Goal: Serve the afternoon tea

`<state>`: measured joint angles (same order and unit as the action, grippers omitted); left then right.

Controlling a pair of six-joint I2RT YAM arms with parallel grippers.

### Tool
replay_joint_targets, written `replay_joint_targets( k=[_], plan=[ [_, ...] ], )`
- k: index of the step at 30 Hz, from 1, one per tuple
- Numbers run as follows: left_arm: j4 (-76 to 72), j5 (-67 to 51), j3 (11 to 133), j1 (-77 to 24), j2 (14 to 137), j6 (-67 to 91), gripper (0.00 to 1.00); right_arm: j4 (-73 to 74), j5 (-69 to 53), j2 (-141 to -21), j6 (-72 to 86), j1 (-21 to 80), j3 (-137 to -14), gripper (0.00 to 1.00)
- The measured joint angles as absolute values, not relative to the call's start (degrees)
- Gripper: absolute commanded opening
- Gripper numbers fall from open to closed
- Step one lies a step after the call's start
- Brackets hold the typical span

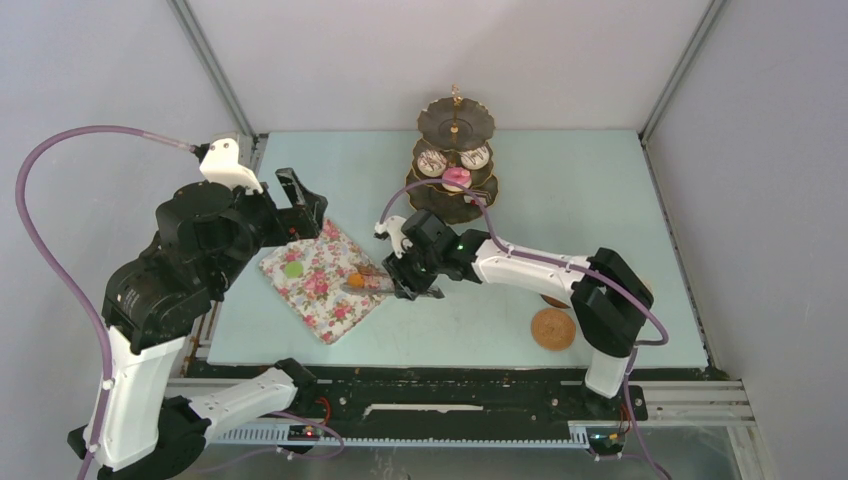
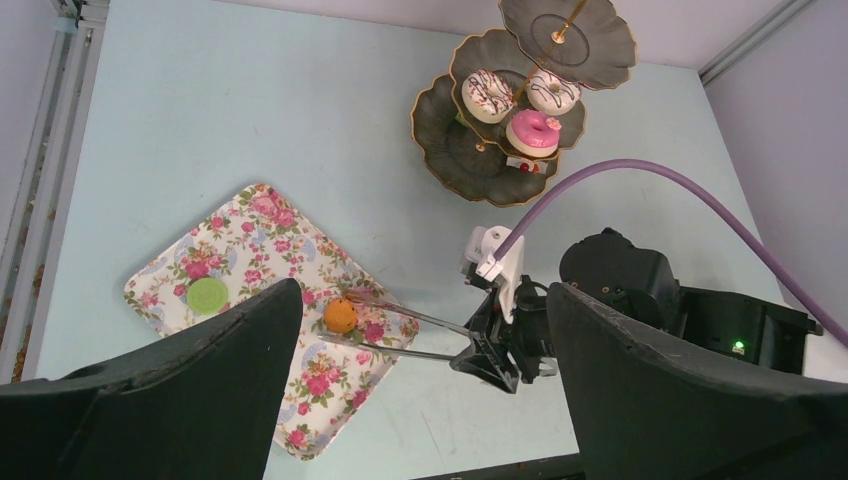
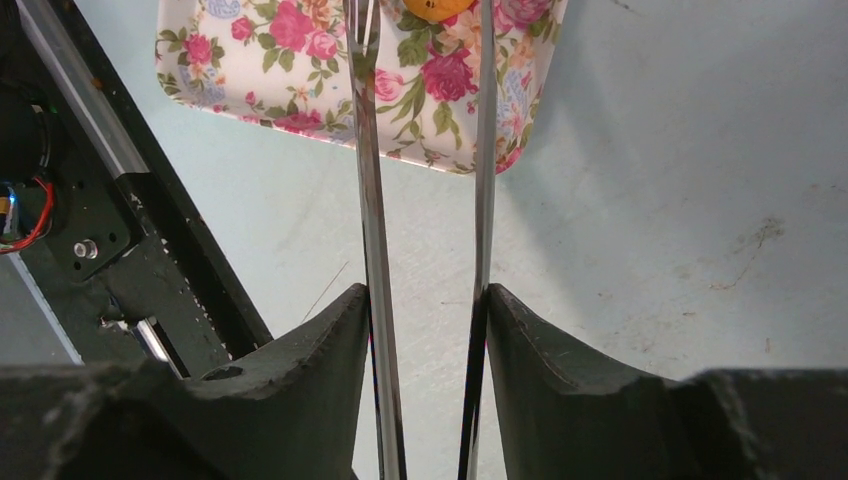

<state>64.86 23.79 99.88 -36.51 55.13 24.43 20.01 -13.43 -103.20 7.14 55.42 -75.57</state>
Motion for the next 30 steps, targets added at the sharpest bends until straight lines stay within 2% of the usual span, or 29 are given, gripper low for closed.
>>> replay_joint_targets(
  k=[11, 30],
  plan=[
    [64.86, 23.79, 99.88, -36.53, 55.13, 24.4, 1.0, 20.03, -13.39, -105.08, 7.09, 55.59, -75.59, 0.48],
    [64.86, 23.79, 99.88, -36.62, 55.13, 24.4, 1.0, 21.34, -13.82, -105.16, 7.99, 56.27, -75.59, 0.32]
  ],
)
